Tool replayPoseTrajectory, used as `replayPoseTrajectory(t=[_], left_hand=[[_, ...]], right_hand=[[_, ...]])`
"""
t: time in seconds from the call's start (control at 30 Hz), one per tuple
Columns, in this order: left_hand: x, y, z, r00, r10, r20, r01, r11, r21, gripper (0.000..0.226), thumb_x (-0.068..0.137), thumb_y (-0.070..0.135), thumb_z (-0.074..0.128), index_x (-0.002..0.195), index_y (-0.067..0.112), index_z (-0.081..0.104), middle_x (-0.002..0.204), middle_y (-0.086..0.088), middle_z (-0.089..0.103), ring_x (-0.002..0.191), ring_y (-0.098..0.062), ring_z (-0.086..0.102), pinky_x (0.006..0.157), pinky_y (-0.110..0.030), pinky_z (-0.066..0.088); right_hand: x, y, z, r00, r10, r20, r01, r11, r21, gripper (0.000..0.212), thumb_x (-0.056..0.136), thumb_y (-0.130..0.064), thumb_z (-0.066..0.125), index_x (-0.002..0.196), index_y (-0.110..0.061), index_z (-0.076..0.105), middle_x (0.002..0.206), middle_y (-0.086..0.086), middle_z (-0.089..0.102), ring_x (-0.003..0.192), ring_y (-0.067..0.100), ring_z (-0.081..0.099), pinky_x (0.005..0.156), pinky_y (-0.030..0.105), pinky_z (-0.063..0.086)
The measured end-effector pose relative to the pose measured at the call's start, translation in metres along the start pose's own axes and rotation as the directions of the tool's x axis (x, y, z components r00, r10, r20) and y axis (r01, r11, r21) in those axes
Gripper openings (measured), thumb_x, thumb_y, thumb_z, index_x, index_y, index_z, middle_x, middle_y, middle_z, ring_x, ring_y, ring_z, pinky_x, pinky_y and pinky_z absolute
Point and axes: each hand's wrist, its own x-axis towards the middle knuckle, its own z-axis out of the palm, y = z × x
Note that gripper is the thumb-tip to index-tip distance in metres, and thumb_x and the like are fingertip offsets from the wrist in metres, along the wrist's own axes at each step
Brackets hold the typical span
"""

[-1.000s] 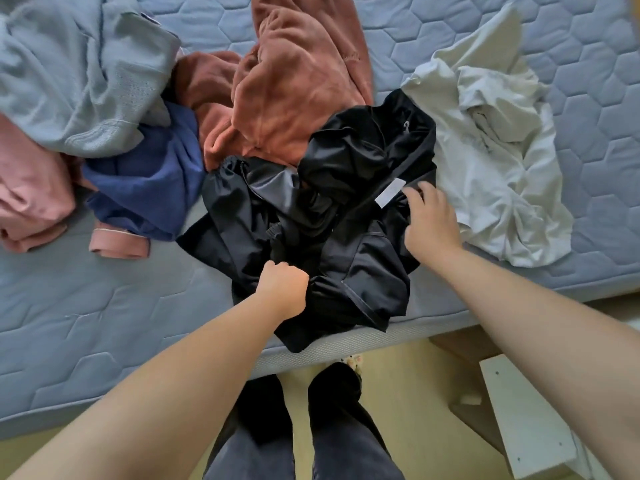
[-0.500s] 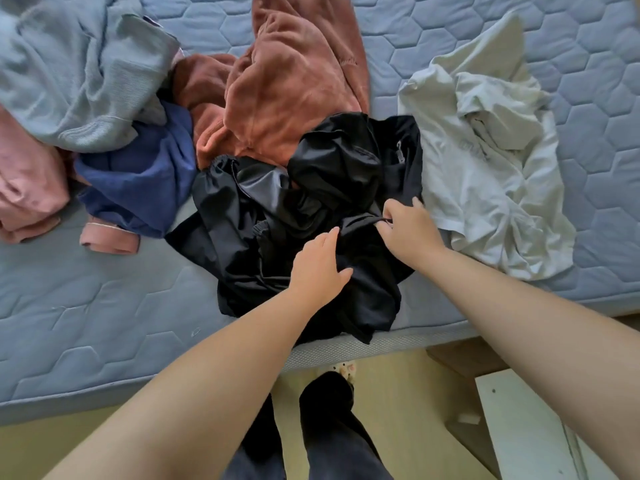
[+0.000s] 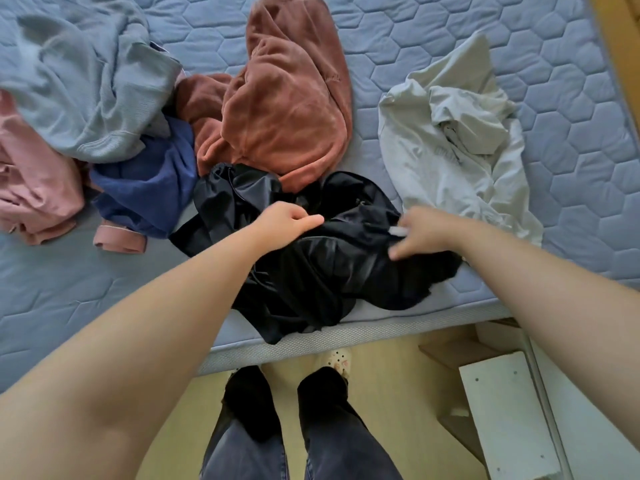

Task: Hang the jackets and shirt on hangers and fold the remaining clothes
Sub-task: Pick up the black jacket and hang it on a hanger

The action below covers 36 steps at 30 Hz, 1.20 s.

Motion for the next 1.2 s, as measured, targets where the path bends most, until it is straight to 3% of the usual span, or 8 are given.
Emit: replayPoseTrajectory(t=[0.07, 0.23, 0.43, 0.57, 0.67, 0.8, 0.97, 1.2], left_hand=[[-0.004, -0.003, -0.007, 0.961, -0.007, -0.276, 0.102, 0.938, 0.332, 0.057, 0.083, 0.06, 0.06, 0.121, 0.018, 0.057, 0.105, -0.004, 0.06, 0.098, -0.024, 0.059, 0.079, -0.034, 0.045], [-0.003, -0.024, 0.017, 0.984, 0.057, -0.167, 0.052, 0.81, 0.584, 0.08, 0.088, 0.056, 0.055, 0.151, 0.02, 0.019, 0.143, -0.009, 0.038, 0.128, -0.031, 0.039, 0.098, -0.043, 0.04], [0.005, -0.027, 0.059, 0.933, -0.272, -0.234, 0.308, 0.942, 0.134, 0.087, 0.089, 0.05, 0.058, 0.152, 0.018, 0.008, 0.151, -0.013, 0.024, 0.133, -0.034, 0.033, 0.102, -0.043, 0.037], [0.012, -0.032, 0.069, 0.857, -0.5, -0.121, 0.458, 0.849, -0.265, 0.106, 0.083, 0.039, 0.07, 0.152, 0.016, -0.006, 0.151, -0.015, 0.025, 0.124, -0.034, 0.047, 0.098, -0.042, 0.043], [0.006, -0.029, 0.073, 0.817, -0.576, 0.015, 0.498, 0.693, -0.521, 0.11, 0.083, 0.031, 0.073, 0.151, 0.011, -0.011, 0.143, -0.015, 0.042, 0.101, -0.025, 0.056, 0.084, -0.036, 0.05], [-0.002, -0.016, 0.067, 0.921, -0.234, -0.31, 0.253, 0.967, 0.021, 0.112, 0.075, 0.032, 0.079, 0.153, 0.023, -0.001, 0.154, -0.007, 0.021, 0.137, -0.028, 0.03, 0.104, -0.039, 0.037], [-0.004, 0.016, 0.048, 0.989, 0.087, -0.116, -0.08, 0.995, 0.068, 0.115, 0.067, 0.025, 0.085, 0.153, 0.026, 0.007, 0.15, 0.002, 0.038, 0.144, -0.021, 0.02, 0.117, -0.045, 0.022], [-0.041, 0.072, 0.02, 0.952, 0.223, -0.21, -0.172, 0.956, 0.237, 0.013, 0.083, 0.015, 0.061, 0.092, 0.011, 0.069, 0.091, -0.007, 0.069, 0.091, -0.027, 0.062, 0.078, -0.032, 0.049]], right_hand=[[0.005, 0.002, 0.012, 0.873, 0.118, -0.473, 0.017, 0.962, 0.272, 0.037, 0.086, -0.04, 0.064, 0.111, -0.013, 0.056, 0.113, 0.011, 0.061, 0.102, 0.029, 0.055, 0.086, 0.038, 0.046], [0.035, 0.015, 0.055, 0.912, 0.115, -0.394, -0.049, 0.984, 0.173, 0.058, 0.095, -0.036, 0.049, 0.144, -0.01, 0.032, 0.145, 0.012, 0.037, 0.134, 0.033, 0.032, 0.11, 0.043, 0.029], [0.068, 0.022, 0.065, 0.834, 0.358, -0.42, -0.084, 0.835, 0.544, 0.042, 0.091, -0.023, 0.046, 0.133, -0.013, 0.045, 0.133, 0.013, 0.051, 0.123, 0.034, 0.046, 0.103, 0.043, 0.038], [0.058, 0.011, 0.073, 0.935, 0.113, -0.335, 0.027, 0.922, 0.385, 0.008, 0.079, -0.014, 0.056, 0.086, -0.018, 0.053, 0.089, 0.002, 0.06, 0.092, 0.03, 0.058, 0.075, 0.032, 0.043], [0.039, -0.009, 0.078, 0.917, -0.055, -0.394, 0.192, 0.928, 0.318, 0.015, 0.081, -0.005, 0.057, 0.081, -0.019, 0.05, 0.081, -0.002, 0.056, 0.086, 0.027, 0.055, 0.068, 0.03, 0.036], [0.013, -0.021, 0.059, 0.906, -0.138, -0.4, 0.316, 0.849, 0.424, 0.032, 0.076, 0.009, 0.044, 0.078, -0.02, 0.057, 0.068, -0.006, 0.056, 0.073, 0.021, 0.052, 0.064, 0.031, 0.039], [-0.02, -0.025, 0.028, 0.81, -0.116, -0.575, 0.433, 0.779, 0.453, 0.04, 0.068, 0.015, 0.041, 0.066, -0.017, 0.065, 0.062, -0.005, 0.058, 0.069, 0.017, 0.054, 0.061, 0.021, 0.04], [-0.075, -0.025, -0.014, 0.537, 0.111, -0.836, 0.398, 0.841, 0.367, 0.028, 0.071, 0.01, 0.05, 0.083, -0.006, 0.069, 0.087, 0.007, 0.064, 0.081, 0.025, 0.057, 0.068, 0.028, 0.043]])
